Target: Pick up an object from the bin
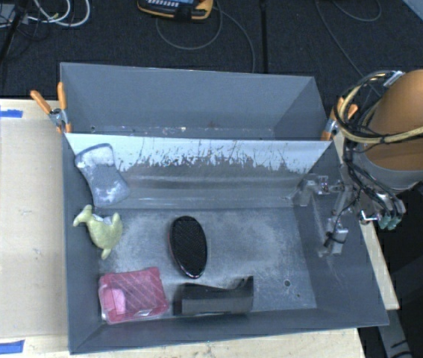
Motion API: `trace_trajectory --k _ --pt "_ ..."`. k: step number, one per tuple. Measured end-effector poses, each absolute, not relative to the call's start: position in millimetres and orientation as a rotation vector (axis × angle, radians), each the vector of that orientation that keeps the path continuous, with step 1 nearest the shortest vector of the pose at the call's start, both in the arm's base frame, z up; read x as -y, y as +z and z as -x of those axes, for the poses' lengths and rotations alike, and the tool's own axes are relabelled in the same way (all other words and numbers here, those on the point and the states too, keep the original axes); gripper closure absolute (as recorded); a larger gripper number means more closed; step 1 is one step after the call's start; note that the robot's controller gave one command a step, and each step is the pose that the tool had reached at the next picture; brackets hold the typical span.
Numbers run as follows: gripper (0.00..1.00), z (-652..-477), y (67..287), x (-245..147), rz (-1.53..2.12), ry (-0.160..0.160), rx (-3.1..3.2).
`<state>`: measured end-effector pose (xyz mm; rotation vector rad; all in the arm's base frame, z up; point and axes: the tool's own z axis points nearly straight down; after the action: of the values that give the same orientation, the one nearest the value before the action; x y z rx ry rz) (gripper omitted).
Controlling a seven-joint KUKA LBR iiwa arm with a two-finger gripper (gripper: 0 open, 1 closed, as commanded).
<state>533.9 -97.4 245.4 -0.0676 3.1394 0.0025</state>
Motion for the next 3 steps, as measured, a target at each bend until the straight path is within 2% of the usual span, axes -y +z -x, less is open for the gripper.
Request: trace_trajectory --k 1,2,3 --pt "0.0 -545.2 210 94 0.101 0.007 -3.151" --pt "0.0 -558.6 233 97 0.186 0.0 -3.128" --pt "0.0 -548.3 170 77 0.022 0.003 -3.143"
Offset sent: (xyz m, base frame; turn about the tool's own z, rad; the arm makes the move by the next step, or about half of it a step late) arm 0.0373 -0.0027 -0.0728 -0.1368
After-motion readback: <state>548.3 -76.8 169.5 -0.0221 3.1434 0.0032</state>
